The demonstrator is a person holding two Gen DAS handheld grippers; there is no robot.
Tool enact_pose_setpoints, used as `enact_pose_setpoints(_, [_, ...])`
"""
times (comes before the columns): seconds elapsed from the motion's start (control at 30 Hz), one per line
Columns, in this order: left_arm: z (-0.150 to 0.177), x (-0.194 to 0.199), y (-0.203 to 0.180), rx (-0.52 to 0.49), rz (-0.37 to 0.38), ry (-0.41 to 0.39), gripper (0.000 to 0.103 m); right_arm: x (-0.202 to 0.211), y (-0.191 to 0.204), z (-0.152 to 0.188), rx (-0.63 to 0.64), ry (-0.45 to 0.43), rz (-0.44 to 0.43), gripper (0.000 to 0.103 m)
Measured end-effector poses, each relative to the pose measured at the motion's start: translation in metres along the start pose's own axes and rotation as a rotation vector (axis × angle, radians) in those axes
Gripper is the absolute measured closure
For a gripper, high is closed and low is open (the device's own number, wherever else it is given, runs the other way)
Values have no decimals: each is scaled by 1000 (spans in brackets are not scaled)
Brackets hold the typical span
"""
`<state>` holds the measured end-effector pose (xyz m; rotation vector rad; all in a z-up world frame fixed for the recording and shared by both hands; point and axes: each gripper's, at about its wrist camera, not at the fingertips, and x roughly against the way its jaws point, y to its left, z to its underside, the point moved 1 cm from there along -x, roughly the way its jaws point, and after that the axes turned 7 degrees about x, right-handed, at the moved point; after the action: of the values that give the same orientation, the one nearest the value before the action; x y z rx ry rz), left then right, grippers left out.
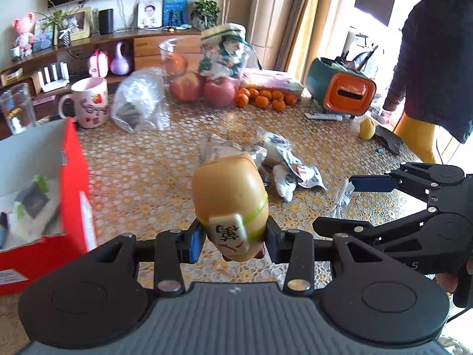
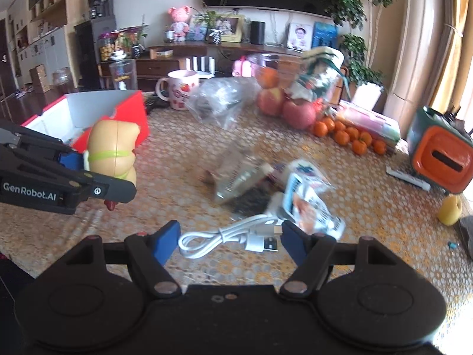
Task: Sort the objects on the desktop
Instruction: 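Carry yellow toy with left tool into red box while right tool drops cable there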
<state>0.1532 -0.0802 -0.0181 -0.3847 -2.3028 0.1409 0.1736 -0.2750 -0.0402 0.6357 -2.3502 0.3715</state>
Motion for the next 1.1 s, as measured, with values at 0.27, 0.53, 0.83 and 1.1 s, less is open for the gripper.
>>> enact_pose_setpoints(0.27, [6, 50, 50, 63, -54, 7, 63, -2, 47, -43, 23, 13, -81, 29])
enact_pose_setpoints(0.53, [17, 87, 104, 80, -129, 16, 63, -10, 94, -94, 38, 24, -145, 29])
enact_pose_setpoints(0.83, [23, 114, 152, 96, -178, 12, 63, -20, 147, -142, 116, 21, -184, 29])
enact_pose_setpoints(1.1, [20, 123, 193, 106, -228, 12, 63, -41, 182, -170, 161, 20, -186, 29])
